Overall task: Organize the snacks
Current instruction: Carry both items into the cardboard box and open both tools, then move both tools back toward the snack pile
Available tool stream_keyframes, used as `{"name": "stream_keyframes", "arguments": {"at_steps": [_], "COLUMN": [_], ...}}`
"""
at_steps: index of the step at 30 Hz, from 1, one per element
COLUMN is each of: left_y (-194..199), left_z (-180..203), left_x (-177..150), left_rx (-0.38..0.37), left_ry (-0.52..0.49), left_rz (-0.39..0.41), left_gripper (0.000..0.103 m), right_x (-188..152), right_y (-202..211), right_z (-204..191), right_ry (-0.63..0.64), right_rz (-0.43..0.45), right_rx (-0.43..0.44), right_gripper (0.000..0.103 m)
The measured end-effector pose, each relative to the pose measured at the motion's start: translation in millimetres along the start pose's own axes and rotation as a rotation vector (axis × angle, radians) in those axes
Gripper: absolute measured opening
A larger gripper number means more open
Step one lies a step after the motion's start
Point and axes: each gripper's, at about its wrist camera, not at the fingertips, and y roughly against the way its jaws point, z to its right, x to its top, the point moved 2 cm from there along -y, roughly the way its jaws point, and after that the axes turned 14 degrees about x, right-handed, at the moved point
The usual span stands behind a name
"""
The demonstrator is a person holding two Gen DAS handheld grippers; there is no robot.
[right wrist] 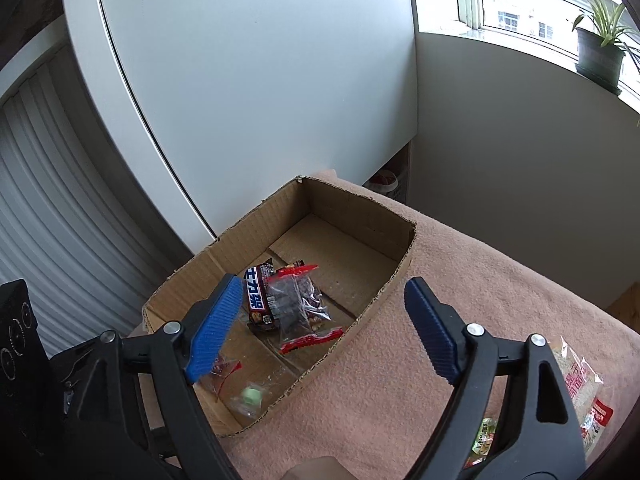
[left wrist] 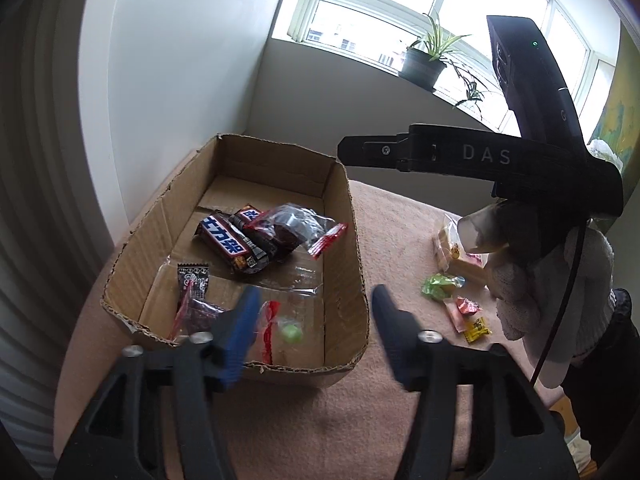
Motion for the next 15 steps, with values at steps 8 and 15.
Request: {"name": "stream_keyframes", "arguments": {"at_steps": [8,15], "left_y": [4,10], "left_z": [4,5], "left_x": [0,-1], "left_rx": [0.008,0.008], "left_ry": [0.000,0.009], "left_rz": [0.012,0.018], "left_gripper": [0.072,0.072], "right_x": [-8,-33], "right_y": [27,76], "right_z": [8,26], "right_ry": [-0.031,-0.065], "right_rz": [0.032,0.069], "right_rx": [-0.012,-0.050], "right_gripper": [0.086,0.086]}}
